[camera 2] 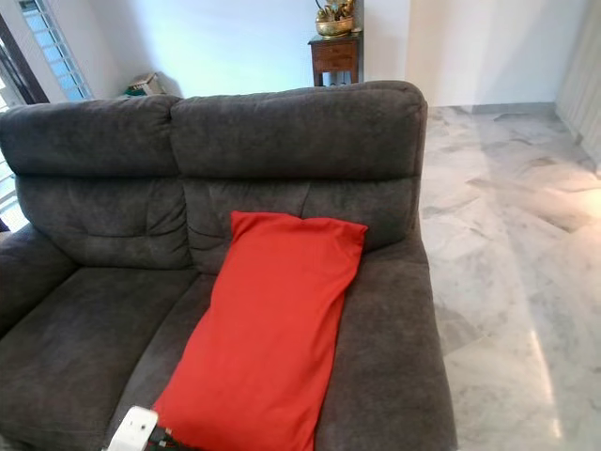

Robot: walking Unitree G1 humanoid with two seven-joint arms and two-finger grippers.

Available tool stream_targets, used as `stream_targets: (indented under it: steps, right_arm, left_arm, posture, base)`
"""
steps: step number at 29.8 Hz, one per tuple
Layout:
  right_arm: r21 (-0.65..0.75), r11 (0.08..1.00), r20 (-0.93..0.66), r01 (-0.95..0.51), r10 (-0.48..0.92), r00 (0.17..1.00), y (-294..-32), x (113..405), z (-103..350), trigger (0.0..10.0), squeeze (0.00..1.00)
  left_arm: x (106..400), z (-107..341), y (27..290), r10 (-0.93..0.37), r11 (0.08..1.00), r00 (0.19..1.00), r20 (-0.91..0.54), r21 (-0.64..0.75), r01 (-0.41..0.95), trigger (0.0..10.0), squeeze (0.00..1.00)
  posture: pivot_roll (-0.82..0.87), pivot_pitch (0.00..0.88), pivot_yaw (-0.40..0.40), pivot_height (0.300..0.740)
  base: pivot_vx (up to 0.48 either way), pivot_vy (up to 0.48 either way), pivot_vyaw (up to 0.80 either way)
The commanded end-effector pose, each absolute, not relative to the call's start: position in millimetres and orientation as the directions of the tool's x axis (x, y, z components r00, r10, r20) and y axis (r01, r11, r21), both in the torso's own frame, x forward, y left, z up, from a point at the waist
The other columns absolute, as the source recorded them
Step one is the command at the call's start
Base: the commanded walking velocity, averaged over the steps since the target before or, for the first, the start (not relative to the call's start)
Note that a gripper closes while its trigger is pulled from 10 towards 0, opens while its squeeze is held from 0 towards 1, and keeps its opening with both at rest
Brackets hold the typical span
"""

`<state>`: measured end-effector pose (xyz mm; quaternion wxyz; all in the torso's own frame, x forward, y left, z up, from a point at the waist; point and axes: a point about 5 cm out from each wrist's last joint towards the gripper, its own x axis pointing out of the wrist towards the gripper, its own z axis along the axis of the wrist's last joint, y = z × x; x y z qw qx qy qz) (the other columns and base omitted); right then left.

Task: Move the pillow to the sofa from floor

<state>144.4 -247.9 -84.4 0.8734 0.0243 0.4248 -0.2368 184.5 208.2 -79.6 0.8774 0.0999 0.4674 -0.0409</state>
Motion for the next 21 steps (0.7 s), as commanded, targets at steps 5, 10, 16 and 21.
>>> stream_targets:
  steps: [5,10,16,21]
  right_arm:
    - [-0.118,0.935,-0.792,0.333,-0.291,0.536,-231,143,-91,10.0,0.00]
    - [-0.090,0.947,-0.795,0.308,-0.255,0.550,-229,150,-89,10.0,0.00]
    - [-0.045,0.968,-0.782,0.246,-0.188,0.594,-216,159,-88,10.0,0.00]
    - [-0.034,0.979,-0.785,0.203,-0.152,0.600,-210,161,-88,10.0,0.00]
  left_arm:
    - [178,-82,211,0.064,0.983,0.553,-0.831,0.149,0.109,10.0,0.00]
    - [172,-86,209,0.075,0.986,0.543,-0.836,0.144,0.086,10.0,0.00]
    - [170,-86,214,0.106,0.983,0.547,-0.831,0.170,0.067,10.0,0.00]
    - [167,-86,216,0.120,0.983,0.544,-0.830,0.178,0.054,10.0,0.00]
  posture:
    - [-0.10,0.000,0.057,0.740]
    - [-0.09,0.000,0.045,0.740]
    - [-0.06,0.011,0.040,0.740]
    - [-0.05,0.015,0.037,0.740]
  base:
    - [0.000,0.000,0.00]
    - [0.000,0.000,0.00]
    - [0.000,0.000,0.00]
    - [0.000,0.000,0.00]
